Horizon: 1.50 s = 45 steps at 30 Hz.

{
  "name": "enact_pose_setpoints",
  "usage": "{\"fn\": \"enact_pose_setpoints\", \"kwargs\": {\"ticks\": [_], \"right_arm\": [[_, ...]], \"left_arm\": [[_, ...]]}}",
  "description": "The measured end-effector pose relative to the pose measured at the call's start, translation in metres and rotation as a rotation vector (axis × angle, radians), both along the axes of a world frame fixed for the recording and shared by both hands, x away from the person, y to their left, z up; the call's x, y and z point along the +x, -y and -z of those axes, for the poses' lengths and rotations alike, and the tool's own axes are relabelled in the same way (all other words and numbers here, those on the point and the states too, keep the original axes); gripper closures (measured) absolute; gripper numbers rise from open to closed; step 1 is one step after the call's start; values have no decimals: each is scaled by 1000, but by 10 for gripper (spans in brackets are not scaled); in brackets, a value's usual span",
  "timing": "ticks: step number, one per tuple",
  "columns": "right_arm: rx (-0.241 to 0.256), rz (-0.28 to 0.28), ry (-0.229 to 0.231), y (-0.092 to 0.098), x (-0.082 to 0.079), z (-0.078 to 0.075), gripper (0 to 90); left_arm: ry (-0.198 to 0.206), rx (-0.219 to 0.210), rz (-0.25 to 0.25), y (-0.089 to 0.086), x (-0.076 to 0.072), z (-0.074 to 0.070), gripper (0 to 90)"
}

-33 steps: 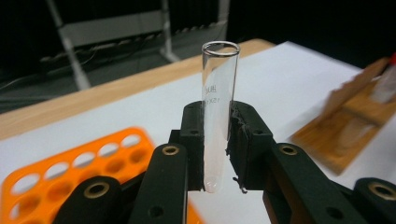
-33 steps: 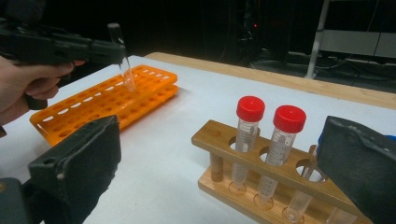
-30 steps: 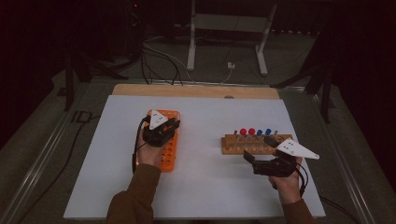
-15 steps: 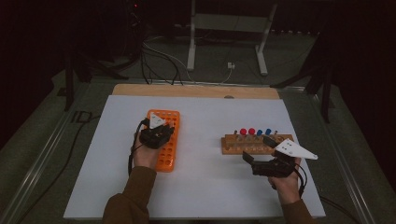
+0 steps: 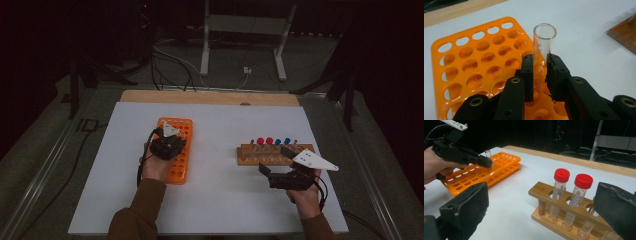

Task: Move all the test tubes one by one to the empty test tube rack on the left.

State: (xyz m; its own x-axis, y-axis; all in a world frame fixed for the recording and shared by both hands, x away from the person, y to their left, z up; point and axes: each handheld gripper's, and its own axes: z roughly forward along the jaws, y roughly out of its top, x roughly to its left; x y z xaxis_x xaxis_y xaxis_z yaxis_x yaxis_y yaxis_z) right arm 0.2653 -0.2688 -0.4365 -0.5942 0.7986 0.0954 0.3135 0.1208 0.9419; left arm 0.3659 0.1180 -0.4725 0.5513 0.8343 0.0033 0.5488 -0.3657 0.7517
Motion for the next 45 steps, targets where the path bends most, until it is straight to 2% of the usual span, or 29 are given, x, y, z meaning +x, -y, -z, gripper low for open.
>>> {"fn": "enact_pose_setpoints", "kwargs": {"ticks": [5,6,7,12,17,19,23,30,31,32,36,40,42,45], "right_arm": [[0,0,-2,0,0,0,2],[0,0,-2,0,0,0,2],[0,0,-1,0,0,0,2],[2,4,0,1,0,0,2],[6,7,3,3,1,-1,2],[6,10,2,3,1,-1,2],[7,23,0,6,2,0,2],[-3,45,8,10,5,-1,2],[-9,54,4,11,6,-1,2],[-9,54,4,11,6,-1,2],[-35,72,-3,15,10,0,2],[-44,83,-9,21,16,-4,22],[-53,98,-4,24,18,-8,36],[-37,123,7,34,24,-18,81]], "left_arm": [[-28,14,-2,1,1,2,772],[-38,31,-1,2,1,3,773],[-31,33,0,2,0,4,774],[-38,8,-4,0,0,5,773],[-26,-8,-6,-2,-2,4,756],[-11,-21,-16,-4,-4,3,680],[22,-93,-5,-10,-9,-2,540],[74,-254,-2,-26,-22,-11,463],[79,-279,0,-29,-24,-12,409],[90,-298,-3,-31,-26,-13,409],[146,-320,-16,-35,-38,-19,242],[187,-322,-28,-38,-50,-25,119],[199,-312,-39,-38,-55,-27,13],[220,-310,-51,-41,-63,-29,4]]}}
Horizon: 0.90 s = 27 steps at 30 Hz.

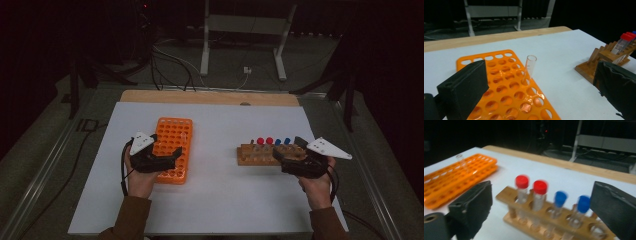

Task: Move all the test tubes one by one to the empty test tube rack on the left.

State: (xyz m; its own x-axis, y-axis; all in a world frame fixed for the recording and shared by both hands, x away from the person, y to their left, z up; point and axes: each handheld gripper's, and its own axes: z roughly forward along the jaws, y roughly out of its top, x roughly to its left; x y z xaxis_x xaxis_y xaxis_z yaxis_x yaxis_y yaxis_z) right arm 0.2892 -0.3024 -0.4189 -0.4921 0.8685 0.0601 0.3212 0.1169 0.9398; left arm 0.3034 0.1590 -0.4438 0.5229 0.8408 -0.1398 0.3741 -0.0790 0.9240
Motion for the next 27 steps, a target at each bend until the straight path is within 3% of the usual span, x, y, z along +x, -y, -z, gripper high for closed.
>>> {"fn": "enact_pose_setpoints", "kwargs": {"ticks": [5,7,11,12,14,15,27], "right_arm": [[14,58,4,8,4,-6,172],[18,97,-4,14,8,-5,282],[34,134,-15,21,13,0,382],[21,158,-22,25,15,4,445],[12,177,-28,27,15,6,469],[17,193,-38,31,17,10,533],[-75,231,-114,33,27,34,682]], "left_arm": [[9,-27,-17,-7,-3,0,4],[11,-29,-22,-8,-5,0,4],[14,-41,-30,-10,-9,0,4],[15,-41,-31,-11,-10,0,4],[17,-45,-38,-13,-11,-1,4],[18,-51,-41,-13,-12,-1,4],[33,-50,-53,-13,-16,-3,4]]}}
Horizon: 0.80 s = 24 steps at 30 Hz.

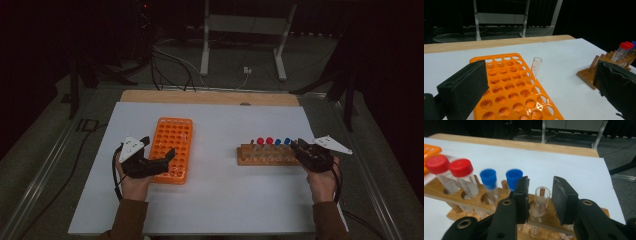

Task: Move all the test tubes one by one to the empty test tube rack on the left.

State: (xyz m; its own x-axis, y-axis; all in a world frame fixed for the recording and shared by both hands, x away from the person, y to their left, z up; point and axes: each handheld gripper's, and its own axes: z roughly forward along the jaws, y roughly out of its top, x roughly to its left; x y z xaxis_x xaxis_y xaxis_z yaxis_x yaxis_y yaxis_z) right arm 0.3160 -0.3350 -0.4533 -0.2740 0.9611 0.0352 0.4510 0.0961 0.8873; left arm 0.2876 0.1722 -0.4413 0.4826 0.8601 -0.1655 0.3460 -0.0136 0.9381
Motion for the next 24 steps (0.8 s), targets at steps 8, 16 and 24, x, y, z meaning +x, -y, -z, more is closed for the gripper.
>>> {"fn": "enact_pose_setpoints", "kwargs": {"ticks": [8,16,24], "right_arm": [[-7,-15,-21,-2,2,6,745],[-42,-13,-19,-7,3,12,738],[-41,-4,-3,-9,1,14,761]], "left_arm": [[-3,-3,-5,-1,-1,0,4],[-2,-10,-7,-2,-1,0,5],[-6,-9,-3,-2,-1,1,4]]}}
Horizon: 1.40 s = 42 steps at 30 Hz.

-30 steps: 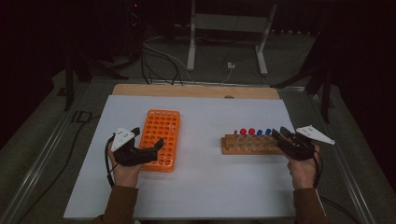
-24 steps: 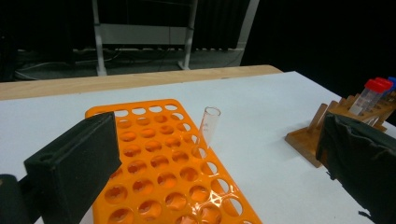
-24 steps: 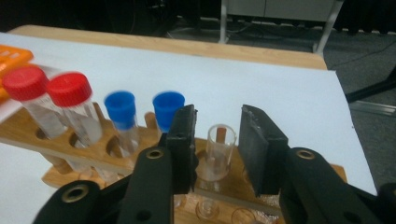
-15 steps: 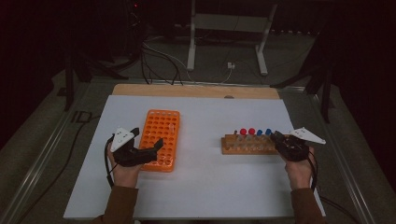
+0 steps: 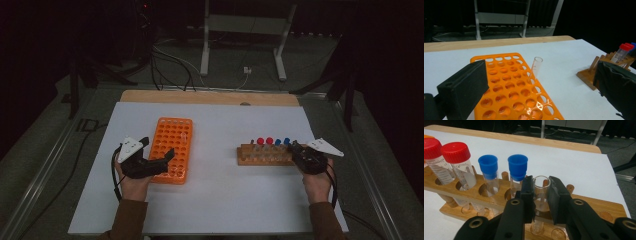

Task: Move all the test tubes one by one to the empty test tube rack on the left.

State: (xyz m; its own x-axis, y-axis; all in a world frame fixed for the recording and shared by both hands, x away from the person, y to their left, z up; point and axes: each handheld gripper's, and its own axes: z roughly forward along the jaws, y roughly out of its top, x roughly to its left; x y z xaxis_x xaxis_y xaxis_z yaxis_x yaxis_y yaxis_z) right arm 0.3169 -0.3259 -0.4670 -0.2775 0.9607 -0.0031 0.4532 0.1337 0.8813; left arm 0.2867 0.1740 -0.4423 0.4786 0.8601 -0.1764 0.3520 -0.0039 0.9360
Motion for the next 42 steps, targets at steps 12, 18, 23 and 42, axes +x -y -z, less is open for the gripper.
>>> {"fn": "enact_pose_setpoints", "kwargs": {"ticks": [12,18,23,42], "right_arm": [[11,3,51,2,-7,-15,763],[-13,2,97,-2,-13,-29,763],[-21,-2,138,-2,-20,-41,763],[10,-129,143,-18,-36,-63,763]], "left_arm": [[-13,3,4,1,1,2,4],[-18,5,3,1,1,2,5],[-19,4,4,1,1,2,5],[3,3,-11,2,-1,0,5]]}}
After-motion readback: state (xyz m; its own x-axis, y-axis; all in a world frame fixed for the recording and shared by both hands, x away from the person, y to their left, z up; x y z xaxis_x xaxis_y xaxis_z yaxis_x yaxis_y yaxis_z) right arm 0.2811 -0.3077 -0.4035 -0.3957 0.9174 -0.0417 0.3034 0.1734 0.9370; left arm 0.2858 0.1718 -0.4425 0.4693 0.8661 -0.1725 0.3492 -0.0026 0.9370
